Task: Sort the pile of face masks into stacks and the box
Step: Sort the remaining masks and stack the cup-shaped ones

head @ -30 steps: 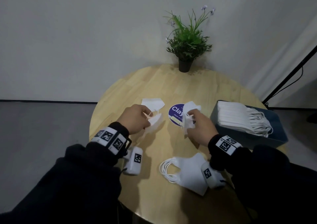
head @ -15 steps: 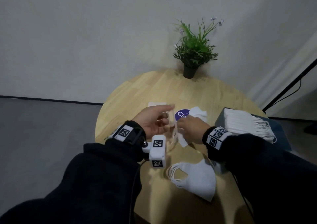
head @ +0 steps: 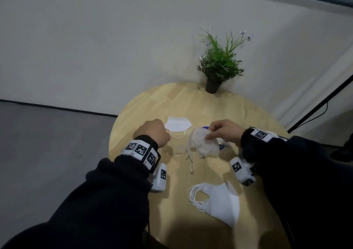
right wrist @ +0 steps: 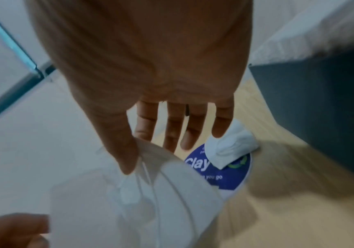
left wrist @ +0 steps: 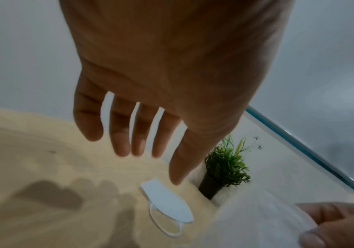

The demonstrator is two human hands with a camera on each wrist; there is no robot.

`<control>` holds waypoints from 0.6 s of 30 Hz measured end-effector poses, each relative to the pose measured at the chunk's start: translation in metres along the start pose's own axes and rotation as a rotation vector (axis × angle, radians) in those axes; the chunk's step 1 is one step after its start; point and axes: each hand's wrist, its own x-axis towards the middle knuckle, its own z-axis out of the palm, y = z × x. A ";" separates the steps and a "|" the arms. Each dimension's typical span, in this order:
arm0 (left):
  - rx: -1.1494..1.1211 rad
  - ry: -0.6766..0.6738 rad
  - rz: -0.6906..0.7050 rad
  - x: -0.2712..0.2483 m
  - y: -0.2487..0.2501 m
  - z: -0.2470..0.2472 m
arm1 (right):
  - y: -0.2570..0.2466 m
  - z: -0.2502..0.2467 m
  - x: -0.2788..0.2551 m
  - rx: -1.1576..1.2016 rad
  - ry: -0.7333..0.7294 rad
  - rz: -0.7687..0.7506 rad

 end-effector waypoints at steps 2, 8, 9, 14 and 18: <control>-0.001 0.089 0.116 -0.002 0.002 0.005 | 0.003 -0.012 -0.004 0.071 -0.015 0.089; -0.240 -0.038 0.320 -0.009 0.038 0.039 | 0.027 -0.008 -0.033 0.486 0.044 0.276; -0.234 -0.033 0.283 -0.007 0.039 0.043 | 0.032 -0.004 -0.039 0.558 0.070 0.291; -0.468 -0.031 0.085 0.008 0.034 0.054 | 0.045 0.017 -0.060 0.812 0.158 0.293; -0.511 -0.097 0.095 0.012 0.037 0.073 | 0.053 0.035 -0.081 0.988 0.167 0.302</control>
